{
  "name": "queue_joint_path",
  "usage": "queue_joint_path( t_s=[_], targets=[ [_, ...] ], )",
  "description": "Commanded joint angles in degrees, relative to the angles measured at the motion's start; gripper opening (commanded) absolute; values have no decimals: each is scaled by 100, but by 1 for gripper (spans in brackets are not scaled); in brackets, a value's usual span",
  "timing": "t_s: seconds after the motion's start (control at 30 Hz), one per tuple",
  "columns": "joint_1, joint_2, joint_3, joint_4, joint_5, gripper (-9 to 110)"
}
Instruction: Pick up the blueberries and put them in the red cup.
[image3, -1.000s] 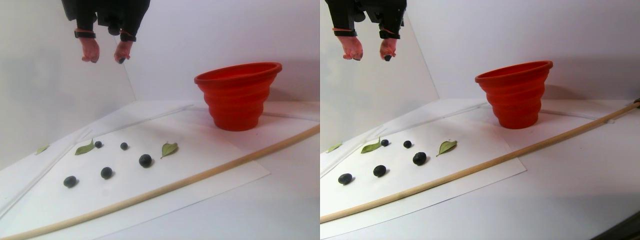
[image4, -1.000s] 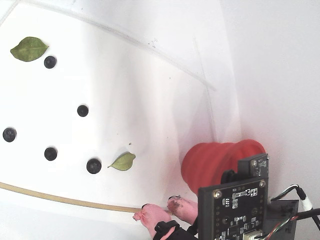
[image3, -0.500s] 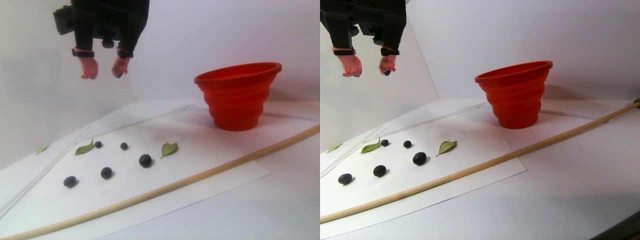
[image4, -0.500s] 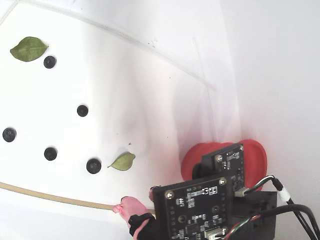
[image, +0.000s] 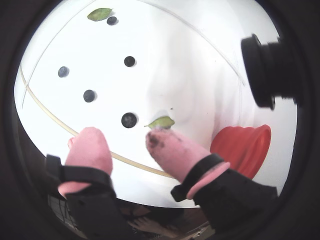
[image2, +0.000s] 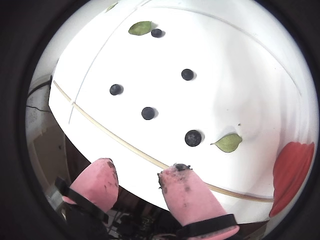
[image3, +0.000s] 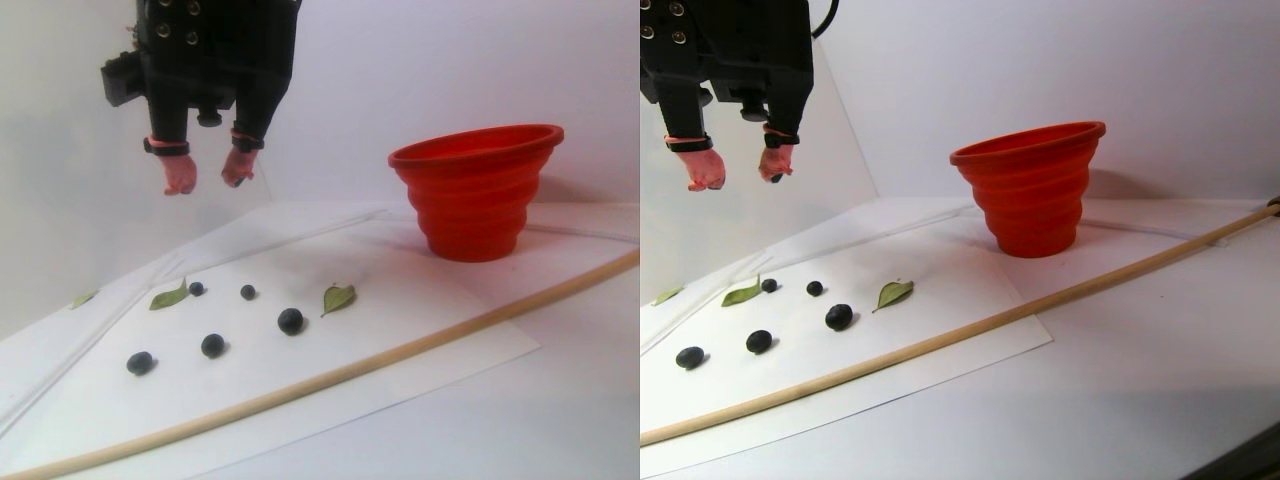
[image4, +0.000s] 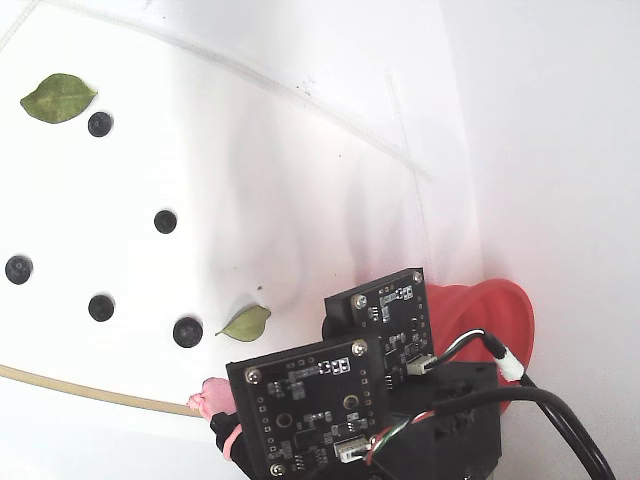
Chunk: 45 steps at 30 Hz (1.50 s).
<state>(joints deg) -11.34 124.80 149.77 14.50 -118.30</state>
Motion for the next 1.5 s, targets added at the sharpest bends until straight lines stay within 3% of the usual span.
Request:
queue_joint_path(
  t_s=[0.0, 1.47],
  targets=[
    [62, -158, -62, -290, -105, 17],
    [738, -2522, 167, -2786, -1670, 20]
  ],
)
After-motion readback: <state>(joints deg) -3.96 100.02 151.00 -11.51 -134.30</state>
